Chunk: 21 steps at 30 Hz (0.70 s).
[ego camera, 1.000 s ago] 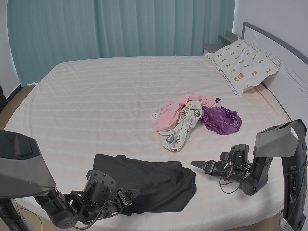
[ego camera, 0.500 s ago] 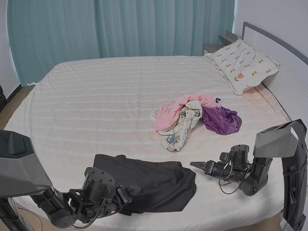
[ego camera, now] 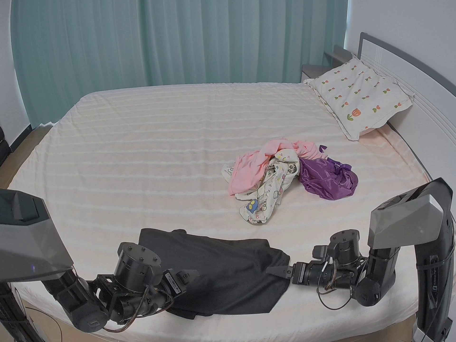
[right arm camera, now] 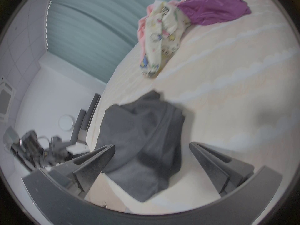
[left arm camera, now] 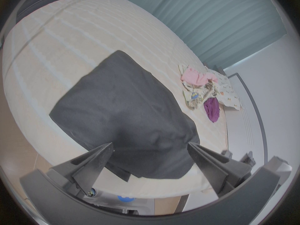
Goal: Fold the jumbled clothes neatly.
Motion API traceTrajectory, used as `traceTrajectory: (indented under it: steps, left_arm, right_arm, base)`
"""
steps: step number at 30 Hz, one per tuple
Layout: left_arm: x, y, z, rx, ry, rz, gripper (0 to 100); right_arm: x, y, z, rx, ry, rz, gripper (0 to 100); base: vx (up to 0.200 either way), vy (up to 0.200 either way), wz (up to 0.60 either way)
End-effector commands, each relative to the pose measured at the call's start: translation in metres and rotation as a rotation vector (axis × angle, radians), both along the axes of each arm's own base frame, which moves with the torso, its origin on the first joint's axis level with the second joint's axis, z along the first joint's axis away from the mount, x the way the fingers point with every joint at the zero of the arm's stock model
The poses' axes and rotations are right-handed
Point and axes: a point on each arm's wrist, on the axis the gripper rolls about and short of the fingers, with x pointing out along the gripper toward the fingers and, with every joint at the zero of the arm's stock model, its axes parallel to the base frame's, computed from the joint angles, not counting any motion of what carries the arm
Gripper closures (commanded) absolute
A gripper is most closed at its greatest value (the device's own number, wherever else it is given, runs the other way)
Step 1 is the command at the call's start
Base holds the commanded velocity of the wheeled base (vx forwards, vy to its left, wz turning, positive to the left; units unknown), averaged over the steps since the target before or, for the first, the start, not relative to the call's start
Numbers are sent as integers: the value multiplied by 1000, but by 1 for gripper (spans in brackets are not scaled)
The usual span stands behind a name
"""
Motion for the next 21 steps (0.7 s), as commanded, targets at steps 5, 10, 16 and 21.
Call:
traceTrajectory:
  steps: [5, 10, 16, 21]
  left_arm:
    - [5, 12, 1, -6, 1, 49, 0]
    - [6, 13, 3, -12, -6, 53, 0]
    - [8, 15, 5, -15, -11, 68, 0]
    - [9, 16, 5, -16, -12, 71, 0]
  right_arm:
    - [-23, 7, -1, -60, 7, 100, 0]
    - [-31, 3, -3, -88, 8, 146, 100]
    - [-44, -3, -5, -157, -7, 212, 100]
    - [-49, -6, 0, -154, -8, 232, 100]
  base:
    - [0, 0, 0]
    - [0, 0, 0]
    - [0, 0, 0]
    - [0, 0, 0]
